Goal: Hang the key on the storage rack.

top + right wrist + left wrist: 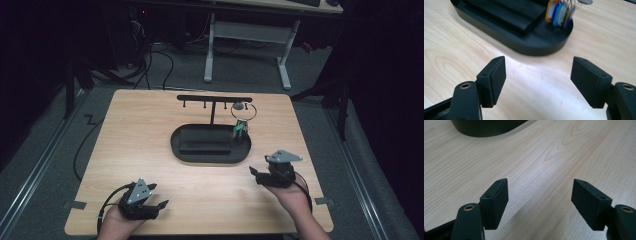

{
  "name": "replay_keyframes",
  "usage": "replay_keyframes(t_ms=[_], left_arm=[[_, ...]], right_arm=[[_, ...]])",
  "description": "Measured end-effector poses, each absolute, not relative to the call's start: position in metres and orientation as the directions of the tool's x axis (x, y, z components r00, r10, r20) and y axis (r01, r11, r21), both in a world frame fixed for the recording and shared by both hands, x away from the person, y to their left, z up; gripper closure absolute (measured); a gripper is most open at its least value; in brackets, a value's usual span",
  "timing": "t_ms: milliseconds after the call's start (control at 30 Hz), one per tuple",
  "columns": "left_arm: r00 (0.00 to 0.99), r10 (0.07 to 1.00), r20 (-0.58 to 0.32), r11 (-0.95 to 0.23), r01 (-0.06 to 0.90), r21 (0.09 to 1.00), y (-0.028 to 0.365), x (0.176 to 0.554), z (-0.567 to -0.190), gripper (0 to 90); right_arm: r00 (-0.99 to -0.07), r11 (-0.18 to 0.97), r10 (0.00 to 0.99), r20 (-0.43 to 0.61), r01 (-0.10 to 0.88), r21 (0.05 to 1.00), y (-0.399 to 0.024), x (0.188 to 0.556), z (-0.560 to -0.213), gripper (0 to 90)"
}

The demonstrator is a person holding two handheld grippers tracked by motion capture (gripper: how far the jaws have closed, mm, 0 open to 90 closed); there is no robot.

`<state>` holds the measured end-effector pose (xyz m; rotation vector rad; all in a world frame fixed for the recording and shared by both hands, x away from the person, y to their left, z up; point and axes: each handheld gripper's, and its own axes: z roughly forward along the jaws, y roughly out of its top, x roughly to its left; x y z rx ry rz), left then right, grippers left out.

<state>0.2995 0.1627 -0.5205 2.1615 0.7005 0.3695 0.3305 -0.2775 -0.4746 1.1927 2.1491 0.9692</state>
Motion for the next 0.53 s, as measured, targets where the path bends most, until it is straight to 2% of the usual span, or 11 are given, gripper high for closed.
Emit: replay_keyframes(t_ms=[133, 200, 233, 533], left_arm=[[0.803, 0.596, 0.031, -0.511, 0.349, 0.785, 0.162, 0.300, -0.519, 30.2], [0.801, 0.598, 0.029, -0.507, 0.350, 0.787, 0.162, 0.301, -0.518, 30.2], [0.799, 0.600, 0.034, -0.509, 0.349, 0.787, 0.161, 0.301, -0.518, 30.3], [0.786, 0.616, 0.046, -0.516, 0.360, 0.777, 0.161, 0.302, -0.513, 33.0]], right_arm=[[-0.439, 0.299, 0.894, -0.091, 0.434, 0.850, -0.286, 0.296, -0.502, 29.4], [-0.458, 0.275, 0.888, -0.032, 0.476, 0.835, -0.289, 0.289, -0.505, 26.8], [-0.463, 0.286, 0.885, -0.049, 0.459, 0.841, -0.290, 0.286, -0.505, 26.9], [-0.479, 0.260, 0.878, -0.002, 0.472, 0.842, -0.295, 0.290, -0.510, 25.7]])
